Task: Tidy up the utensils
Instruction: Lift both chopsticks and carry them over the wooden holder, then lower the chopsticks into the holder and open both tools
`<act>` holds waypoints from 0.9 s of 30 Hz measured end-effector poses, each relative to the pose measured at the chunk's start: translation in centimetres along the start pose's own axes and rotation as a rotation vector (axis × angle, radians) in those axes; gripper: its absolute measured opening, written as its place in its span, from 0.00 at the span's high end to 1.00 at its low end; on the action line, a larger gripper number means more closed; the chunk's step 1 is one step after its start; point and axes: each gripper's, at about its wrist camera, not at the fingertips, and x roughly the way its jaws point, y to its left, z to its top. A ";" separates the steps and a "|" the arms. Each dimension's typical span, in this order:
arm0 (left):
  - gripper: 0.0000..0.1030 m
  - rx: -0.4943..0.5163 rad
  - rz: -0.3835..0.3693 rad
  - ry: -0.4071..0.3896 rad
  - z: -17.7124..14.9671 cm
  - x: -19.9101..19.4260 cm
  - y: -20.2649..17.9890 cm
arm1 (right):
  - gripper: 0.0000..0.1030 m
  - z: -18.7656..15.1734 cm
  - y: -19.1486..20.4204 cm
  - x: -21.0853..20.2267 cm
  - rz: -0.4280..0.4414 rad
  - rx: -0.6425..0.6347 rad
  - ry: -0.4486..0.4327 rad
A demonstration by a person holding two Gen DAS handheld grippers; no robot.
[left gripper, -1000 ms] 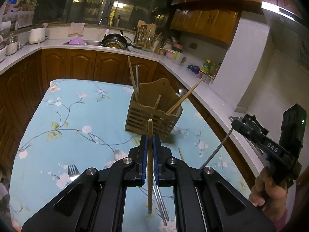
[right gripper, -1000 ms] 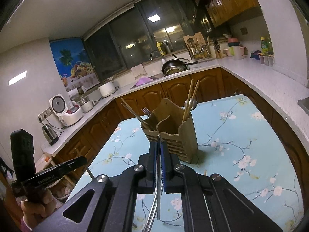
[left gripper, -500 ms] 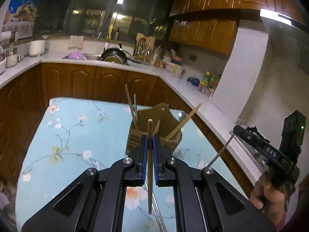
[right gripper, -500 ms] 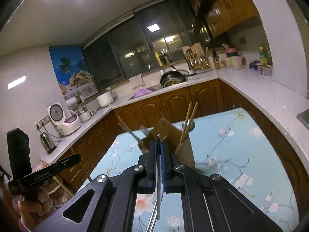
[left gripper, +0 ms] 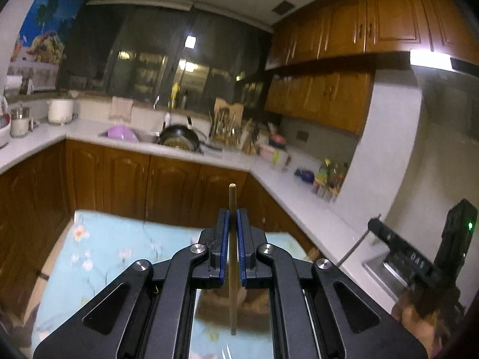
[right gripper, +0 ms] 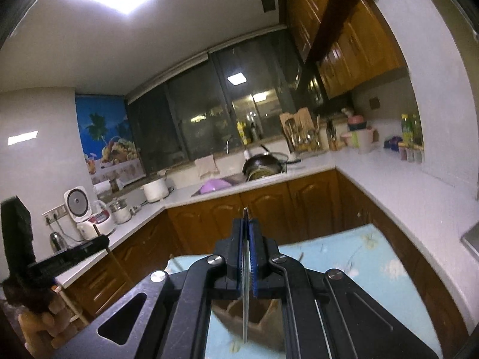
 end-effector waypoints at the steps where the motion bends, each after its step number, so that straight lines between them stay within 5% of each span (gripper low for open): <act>1: 0.96 0.000 0.007 -0.013 0.3 0.4 -0.1 | 0.96 0.4 0.0 0.6 -0.007 -0.006 -0.013; 6: 0.96 -0.003 0.054 -0.045 0.7 3.9 0.2 | 0.96 0.9 -0.2 2.8 -0.042 -0.033 -0.044; 13: 0.96 -0.017 0.092 -0.013 -2.8 7.9 0.9 | 0.96 -1.7 -1.1 5.0 -0.078 -0.047 -0.041; 27: 0.95 -0.035 0.096 0.107 -8.2 10.3 2.1 | 0.95 -6.2 -2.9 8.0 -0.076 -0.011 0.112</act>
